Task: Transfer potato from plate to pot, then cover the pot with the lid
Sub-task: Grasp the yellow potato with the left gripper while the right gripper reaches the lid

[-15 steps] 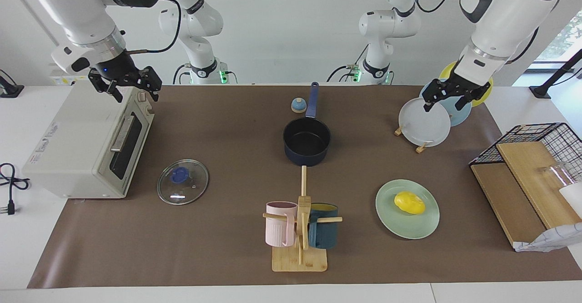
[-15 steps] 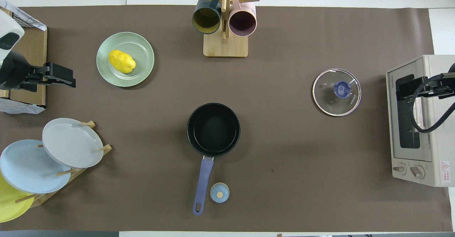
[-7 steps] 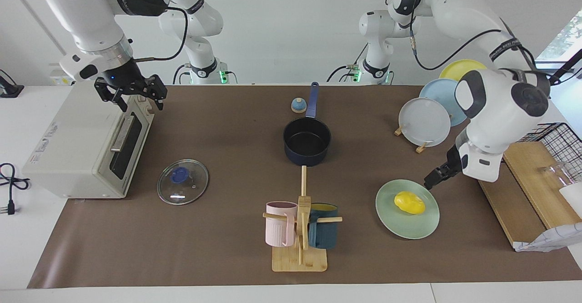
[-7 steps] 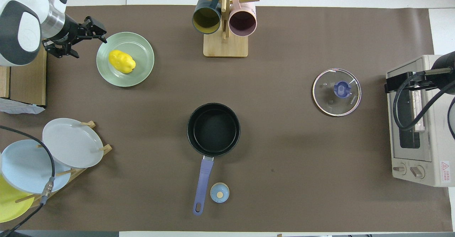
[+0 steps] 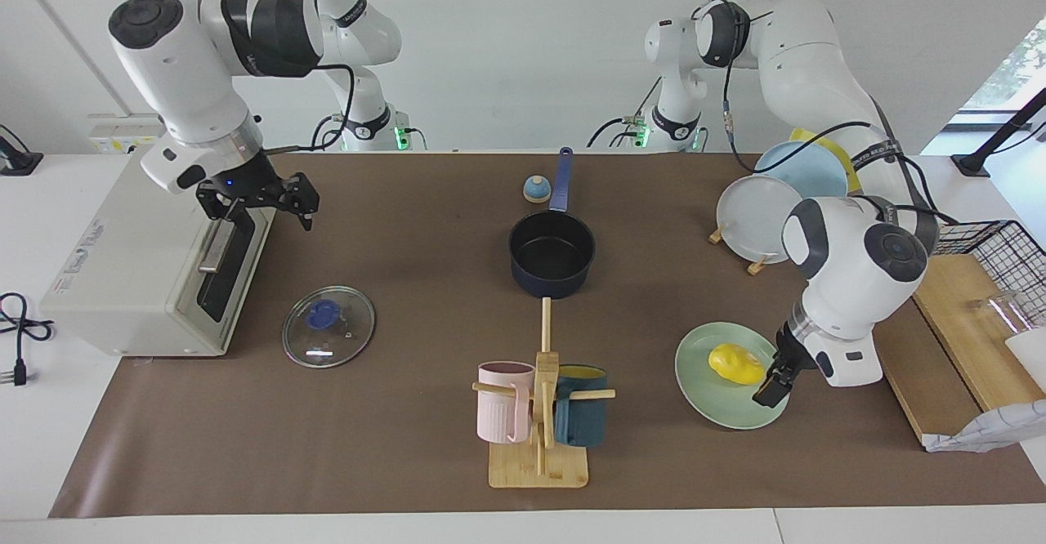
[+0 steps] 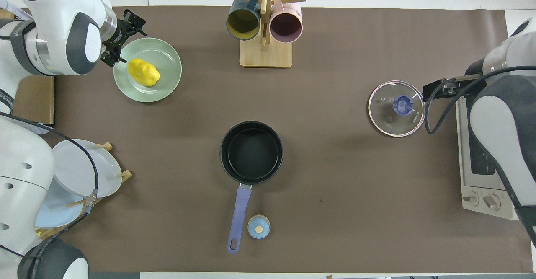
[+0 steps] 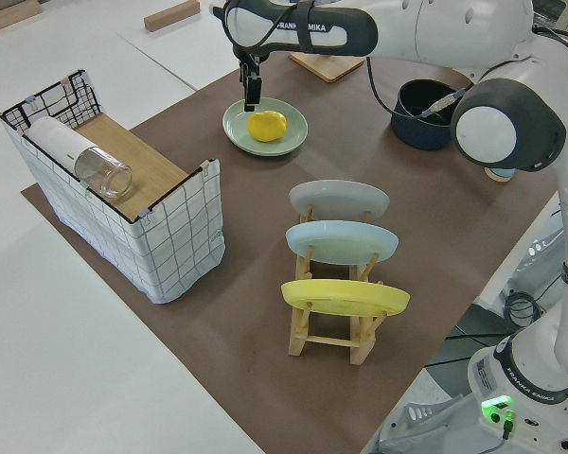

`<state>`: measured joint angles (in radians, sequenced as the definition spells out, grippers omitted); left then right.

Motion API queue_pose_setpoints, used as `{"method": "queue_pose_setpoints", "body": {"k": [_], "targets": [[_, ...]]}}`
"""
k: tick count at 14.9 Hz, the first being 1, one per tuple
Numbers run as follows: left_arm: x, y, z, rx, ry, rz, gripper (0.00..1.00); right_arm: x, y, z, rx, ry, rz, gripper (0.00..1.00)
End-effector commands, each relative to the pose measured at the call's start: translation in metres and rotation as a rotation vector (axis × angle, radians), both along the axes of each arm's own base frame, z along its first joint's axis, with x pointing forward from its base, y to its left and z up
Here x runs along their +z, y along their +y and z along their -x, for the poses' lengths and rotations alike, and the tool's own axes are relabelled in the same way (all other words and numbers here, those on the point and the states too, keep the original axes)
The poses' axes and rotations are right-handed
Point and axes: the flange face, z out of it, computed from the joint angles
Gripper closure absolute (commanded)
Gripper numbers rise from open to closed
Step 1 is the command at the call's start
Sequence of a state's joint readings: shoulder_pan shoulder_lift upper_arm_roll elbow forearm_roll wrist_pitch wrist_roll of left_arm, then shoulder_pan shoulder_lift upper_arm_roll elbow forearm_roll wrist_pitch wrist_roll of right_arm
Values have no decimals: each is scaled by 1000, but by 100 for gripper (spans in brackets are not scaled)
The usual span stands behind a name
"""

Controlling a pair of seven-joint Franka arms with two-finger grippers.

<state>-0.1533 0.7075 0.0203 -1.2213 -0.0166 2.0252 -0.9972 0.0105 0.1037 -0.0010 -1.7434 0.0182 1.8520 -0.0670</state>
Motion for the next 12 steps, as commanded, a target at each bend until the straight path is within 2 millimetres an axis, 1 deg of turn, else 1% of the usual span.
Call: {"method": "queue_pose_setpoints", "body": {"k": [1,2,3,4,5,7,9,10,12], "targets": [[-9,10,17,53,12,-46,0,-33,0,-4,77,-26,-18,0],[-14,12,20,64,25,-53,0,-46,0,-6,116,-38,-16,0],[-13,12,24,73,35,-56,1,-61,0,-9,138,-36,-15,0],[-15,7,28,70,46,-62,1,-73,0,-9,152,-48,-13,0],[-16,4,29,85,47,-61,1,-83,3,-5,167,-64,-11,0],[-16,3,29,101,45,-58,1,-95,15,2,199,-76,-10,0],[-19,1,33,111,45,-57,1,-108,15,1,236,-63,-10,0],[-24,-5,37,108,45,-56,1,-114,16,0,241,-59,-11,0],[-32,-5,44,114,25,-47,1,-122,15,-2,244,-53,-9,0]]}}
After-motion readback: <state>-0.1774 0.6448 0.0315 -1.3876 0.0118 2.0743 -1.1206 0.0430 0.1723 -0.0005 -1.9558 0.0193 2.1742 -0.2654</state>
